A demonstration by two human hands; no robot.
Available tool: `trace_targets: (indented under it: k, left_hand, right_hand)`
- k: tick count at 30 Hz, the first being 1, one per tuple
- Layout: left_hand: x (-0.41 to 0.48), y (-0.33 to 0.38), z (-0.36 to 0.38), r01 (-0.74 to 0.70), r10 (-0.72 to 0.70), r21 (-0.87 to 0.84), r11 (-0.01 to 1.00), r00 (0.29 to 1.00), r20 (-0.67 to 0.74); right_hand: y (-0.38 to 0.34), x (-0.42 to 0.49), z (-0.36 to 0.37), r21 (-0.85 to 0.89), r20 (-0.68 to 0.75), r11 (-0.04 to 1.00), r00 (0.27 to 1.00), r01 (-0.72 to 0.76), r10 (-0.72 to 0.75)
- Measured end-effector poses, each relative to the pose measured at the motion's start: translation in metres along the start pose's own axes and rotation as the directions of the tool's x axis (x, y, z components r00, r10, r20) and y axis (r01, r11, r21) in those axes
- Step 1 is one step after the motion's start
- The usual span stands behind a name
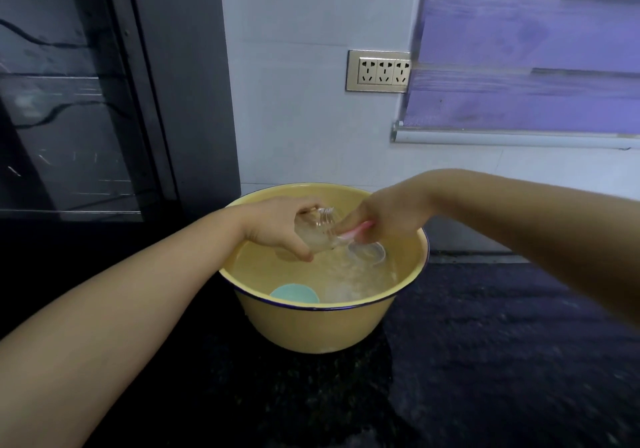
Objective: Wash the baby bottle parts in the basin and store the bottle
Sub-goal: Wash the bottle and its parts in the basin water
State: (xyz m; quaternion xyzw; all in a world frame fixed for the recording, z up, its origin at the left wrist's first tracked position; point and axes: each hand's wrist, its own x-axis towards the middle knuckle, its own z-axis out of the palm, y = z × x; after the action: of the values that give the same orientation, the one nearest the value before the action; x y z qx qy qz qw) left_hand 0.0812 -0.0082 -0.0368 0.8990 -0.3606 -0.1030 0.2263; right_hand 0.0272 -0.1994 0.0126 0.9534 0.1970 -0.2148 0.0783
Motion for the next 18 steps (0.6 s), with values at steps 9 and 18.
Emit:
trace_targets:
  k: [9,18]
  left_hand:
    - [0.002,-0.005,-0.003,-0.048,0.034,-0.158,0.986,0.995,-0.092]
    - [0.002,-0.007,0.0,0.049,-0.048,-0.019,0.999,0.998,0.036]
  right_hand:
    - [0.02,0.001,0.006,0.363,-0.287,0.922,0.958,0.133,-0.025]
    - [-0.017,-0.006,0.021,-0.536,-0.502,0.811,0.861,-0.236,-0.081]
